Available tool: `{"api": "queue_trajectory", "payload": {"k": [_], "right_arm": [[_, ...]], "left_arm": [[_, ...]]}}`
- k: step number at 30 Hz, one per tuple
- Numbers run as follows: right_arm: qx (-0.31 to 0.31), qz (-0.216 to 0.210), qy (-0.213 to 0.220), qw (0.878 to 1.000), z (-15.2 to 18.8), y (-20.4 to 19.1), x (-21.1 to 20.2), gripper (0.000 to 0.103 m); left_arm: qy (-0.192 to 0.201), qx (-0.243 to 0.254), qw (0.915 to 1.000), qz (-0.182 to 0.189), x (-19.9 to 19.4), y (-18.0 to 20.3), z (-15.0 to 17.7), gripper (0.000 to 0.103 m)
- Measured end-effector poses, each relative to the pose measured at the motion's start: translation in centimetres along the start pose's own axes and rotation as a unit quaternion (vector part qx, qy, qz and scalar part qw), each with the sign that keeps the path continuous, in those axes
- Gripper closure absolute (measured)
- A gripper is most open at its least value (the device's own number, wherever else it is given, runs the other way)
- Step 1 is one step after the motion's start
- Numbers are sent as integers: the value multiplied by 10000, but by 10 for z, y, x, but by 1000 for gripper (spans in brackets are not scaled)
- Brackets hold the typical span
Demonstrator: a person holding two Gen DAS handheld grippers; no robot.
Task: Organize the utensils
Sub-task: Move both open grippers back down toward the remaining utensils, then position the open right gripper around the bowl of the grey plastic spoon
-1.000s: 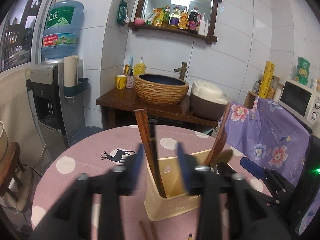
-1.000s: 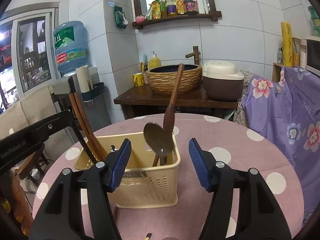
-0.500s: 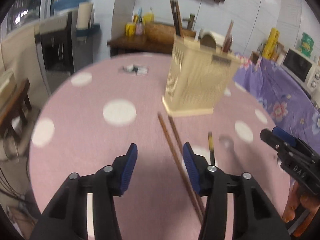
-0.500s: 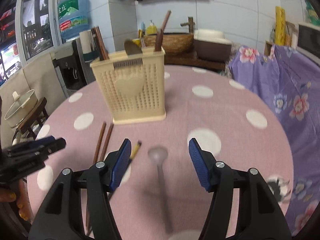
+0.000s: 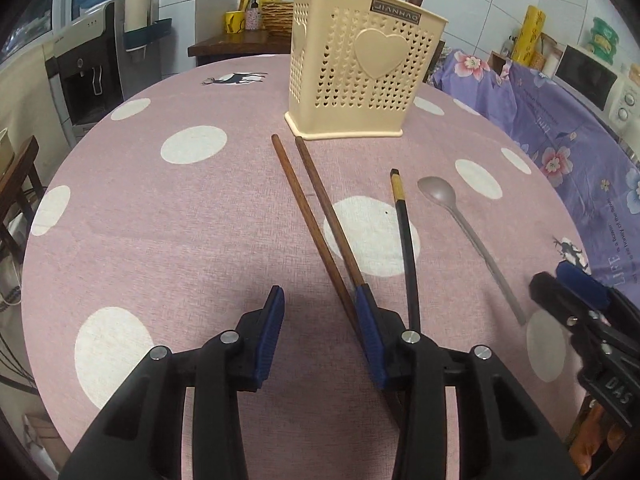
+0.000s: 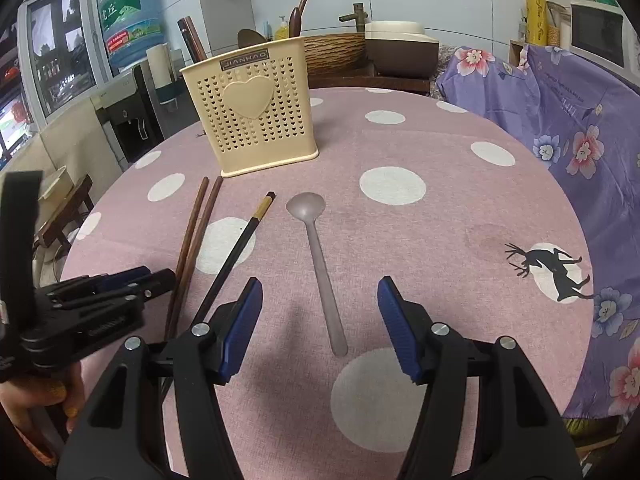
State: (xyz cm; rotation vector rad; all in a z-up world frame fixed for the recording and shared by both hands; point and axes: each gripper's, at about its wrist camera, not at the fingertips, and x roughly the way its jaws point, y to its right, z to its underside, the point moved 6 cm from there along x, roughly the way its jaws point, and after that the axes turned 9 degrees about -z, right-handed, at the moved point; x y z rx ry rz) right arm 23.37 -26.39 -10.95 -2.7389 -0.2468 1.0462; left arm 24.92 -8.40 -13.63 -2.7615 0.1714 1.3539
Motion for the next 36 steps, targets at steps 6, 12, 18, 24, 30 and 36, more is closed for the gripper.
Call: {"api": "queue_trajectory", "payload": {"k": [6, 12, 18, 24, 30, 36], "right_arm": [[37, -55, 12, 10000, -1, -4, -2, 42], [-27, -31, -58, 10000, 3, -6, 0, 42], [80, 39, -121, 9999, 3, 4, 5, 42], [42, -40, -169, 9998, 2, -3, 9, 42], [-89, 31, -217, 9997, 0, -3, 12, 42], [-406, -42, -419, 9983, -10, -5, 27, 42]], "left_arm": [[86, 167, 9995, -263, 1, 8, 1, 65], [93, 245, 9986, -458, -1, 0, 1, 65], [125, -219, 9988, -418, -16, -37, 2, 66], [137, -401, 9986, -308, -15, -42, -7, 66], [100, -331, 9988, -348, 5, -29, -23, 66], [-75, -549, 9978, -350, 16, -40, -32, 66]]}}
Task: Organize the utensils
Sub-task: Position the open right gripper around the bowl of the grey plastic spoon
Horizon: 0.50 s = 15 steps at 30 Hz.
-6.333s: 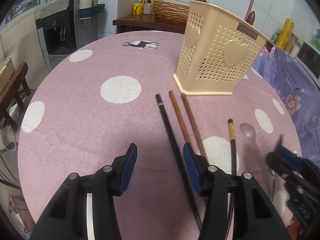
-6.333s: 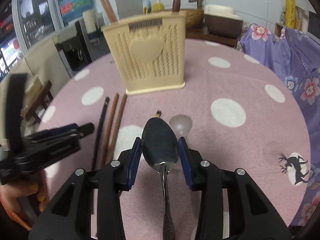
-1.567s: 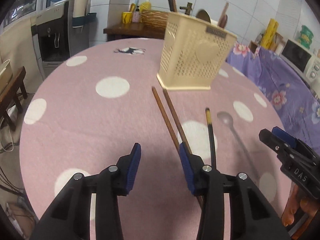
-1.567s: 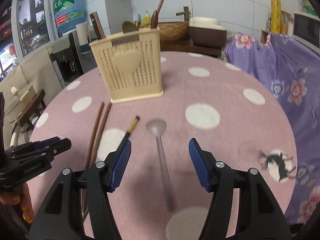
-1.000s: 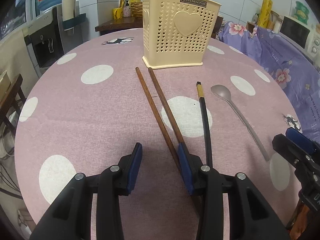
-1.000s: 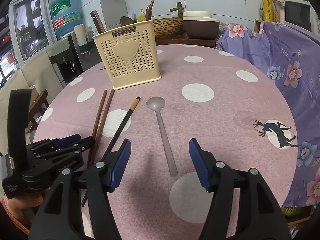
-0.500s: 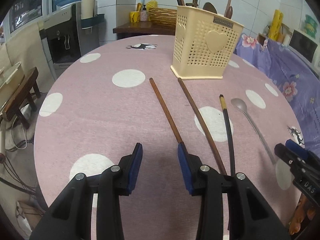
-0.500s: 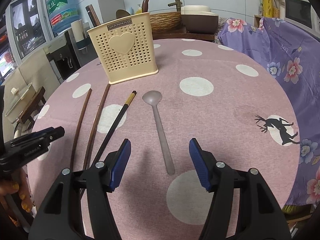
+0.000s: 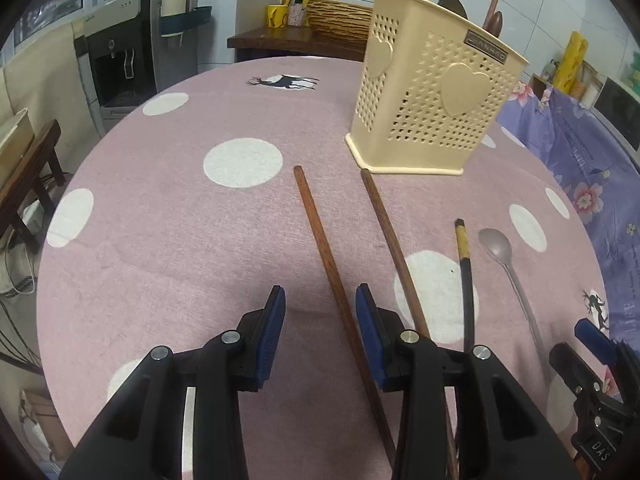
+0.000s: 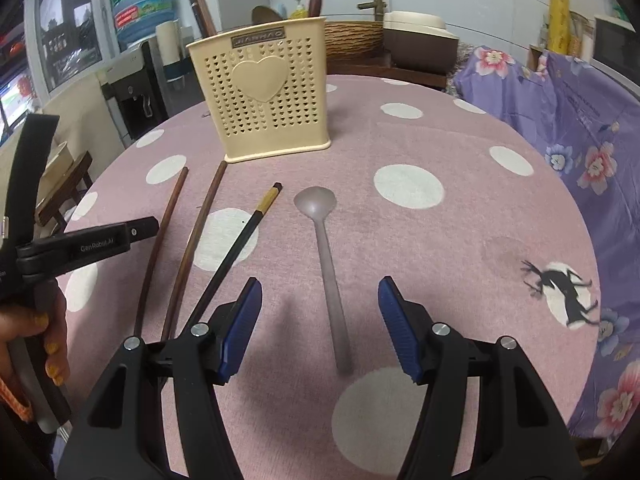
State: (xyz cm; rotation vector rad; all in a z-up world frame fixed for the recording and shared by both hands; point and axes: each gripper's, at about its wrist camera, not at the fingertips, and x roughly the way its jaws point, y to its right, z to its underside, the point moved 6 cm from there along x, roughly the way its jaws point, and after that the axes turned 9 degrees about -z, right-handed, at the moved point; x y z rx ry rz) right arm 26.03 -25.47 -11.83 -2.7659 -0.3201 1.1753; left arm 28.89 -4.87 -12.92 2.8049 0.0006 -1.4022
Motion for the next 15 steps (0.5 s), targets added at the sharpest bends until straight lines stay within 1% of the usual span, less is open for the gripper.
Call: {"api": "queue_trajectory", "payload": {"k": [3, 6, 7, 13, 15], "right_arm": [[-191, -54, -217, 9996, -9, -1, 19, 42], [-183, -162, -518, 9984, -17, 4, 43, 42], [-183, -161, -583, 9980, -19, 5, 49, 44], [-336, -13, -761, 9965, -39, 5, 76, 50], [-377, 12, -790, 9962, -44, 2, 83, 52]], "left_arm": [[1, -105, 9999, 62, -4, -4, 3, 66], [4, -139, 9999, 86, -8, -9, 7, 66], [5, -155, 9998, 90, -9, -10, 8, 66], [36, -215, 9997, 54, -11, -18, 9, 66], [29, -226, 9997, 92, -11, -18, 9, 66]]}}
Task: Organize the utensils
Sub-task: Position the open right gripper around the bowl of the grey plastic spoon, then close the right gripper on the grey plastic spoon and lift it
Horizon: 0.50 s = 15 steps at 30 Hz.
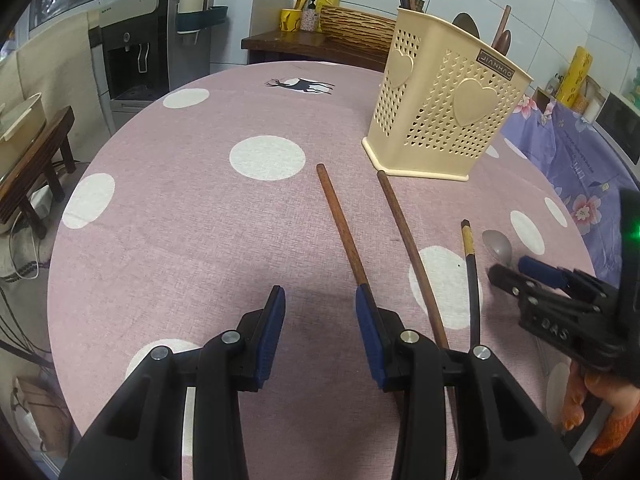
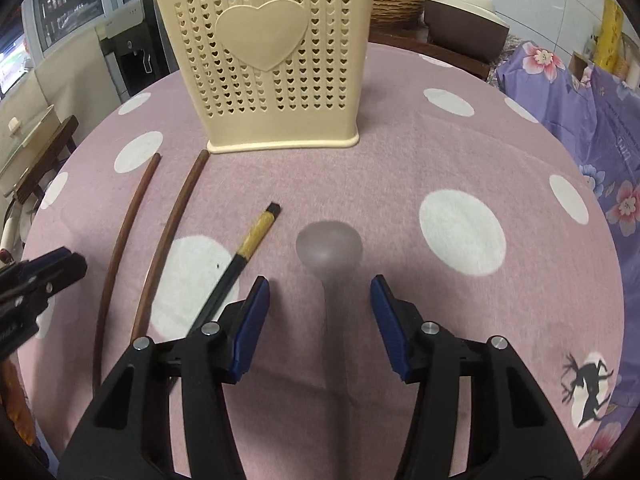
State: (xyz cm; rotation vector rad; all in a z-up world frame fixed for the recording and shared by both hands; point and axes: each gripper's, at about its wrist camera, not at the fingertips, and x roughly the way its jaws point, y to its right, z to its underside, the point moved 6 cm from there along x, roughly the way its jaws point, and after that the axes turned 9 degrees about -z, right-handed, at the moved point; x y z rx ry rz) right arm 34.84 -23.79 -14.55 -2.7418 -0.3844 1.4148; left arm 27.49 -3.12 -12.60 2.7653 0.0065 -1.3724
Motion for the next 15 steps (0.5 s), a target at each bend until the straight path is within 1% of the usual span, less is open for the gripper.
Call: {"api": "queue_trajectory", "payload": {"k": [2, 4, 5, 7, 11, 13, 15], "right_arm": [[-27, 26, -13, 10000, -6, -2, 5, 57], [22, 82, 11, 10000, -13, -2, 9, 65], [50, 80, 18, 10000, -14, -1, 9, 67], [122, 38, 26, 9999, -17, 2, 10, 67], [55, 21, 25, 10000, -18, 1, 8, 67], [181, -135, 117, 9997, -18, 3, 3, 67], [286, -262, 297, 9988, -21, 5, -8, 67]], "left_arm": [[-4, -4, 10000, 16, 0, 1, 0, 66], [-9, 0, 10000, 17, 1, 1, 0, 66], [-18, 3, 10000, 23, 1, 1, 0, 66], [-20, 13, 10000, 8, 1, 1, 0, 66], [-43, -16, 10000, 14, 3, 0, 0, 66], [-40, -11, 10000, 27, 3, 1, 0, 66], [-23, 7, 10000, 37, 1, 2, 0, 66]]}}
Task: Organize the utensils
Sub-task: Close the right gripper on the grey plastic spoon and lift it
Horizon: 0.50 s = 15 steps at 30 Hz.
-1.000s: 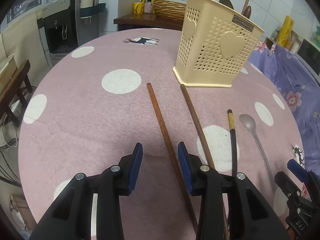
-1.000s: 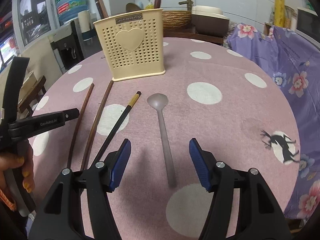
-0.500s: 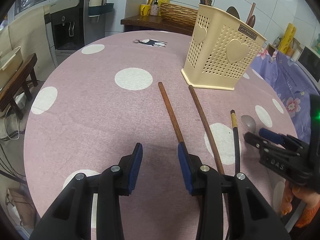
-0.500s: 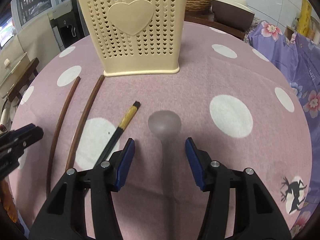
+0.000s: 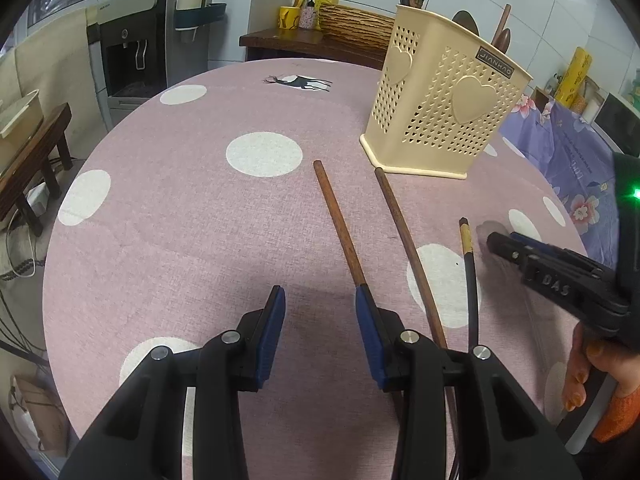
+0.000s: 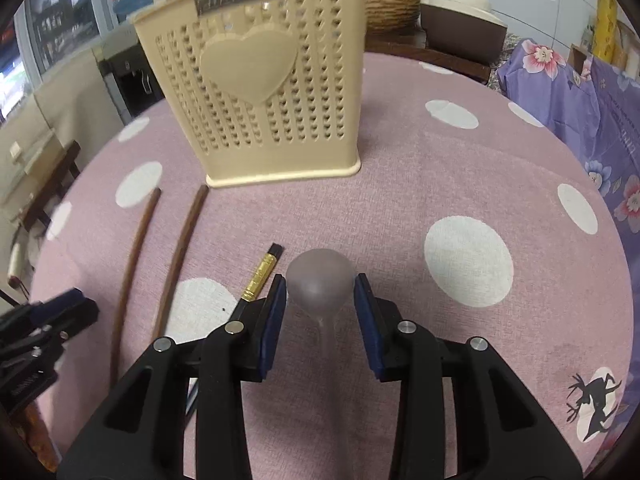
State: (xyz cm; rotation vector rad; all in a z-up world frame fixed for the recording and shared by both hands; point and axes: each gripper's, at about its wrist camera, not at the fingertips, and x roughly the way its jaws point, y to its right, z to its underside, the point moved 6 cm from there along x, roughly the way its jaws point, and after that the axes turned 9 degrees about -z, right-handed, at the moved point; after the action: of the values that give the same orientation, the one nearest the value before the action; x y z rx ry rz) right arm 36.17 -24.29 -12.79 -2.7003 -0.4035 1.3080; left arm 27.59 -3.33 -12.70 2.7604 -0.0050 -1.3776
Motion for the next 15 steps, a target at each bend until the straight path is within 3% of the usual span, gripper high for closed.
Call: {"api": "queue_trajectory", "payload": {"k": [9, 12, 15], "right_arm": [[150, -582, 1341, 9891, -6, -13, -104, 67], [148, -617, 1580, 9854, -4, -17, -130, 85], [85, -551, 1578, 9859, -1, -18, -132, 86]], "left_arm": [[14, 10, 10000, 80, -1, 5, 0, 66], [25, 50, 9999, 101, -2, 9, -1, 66], [34, 86, 9999, 100, -2, 12, -3, 66]]}}
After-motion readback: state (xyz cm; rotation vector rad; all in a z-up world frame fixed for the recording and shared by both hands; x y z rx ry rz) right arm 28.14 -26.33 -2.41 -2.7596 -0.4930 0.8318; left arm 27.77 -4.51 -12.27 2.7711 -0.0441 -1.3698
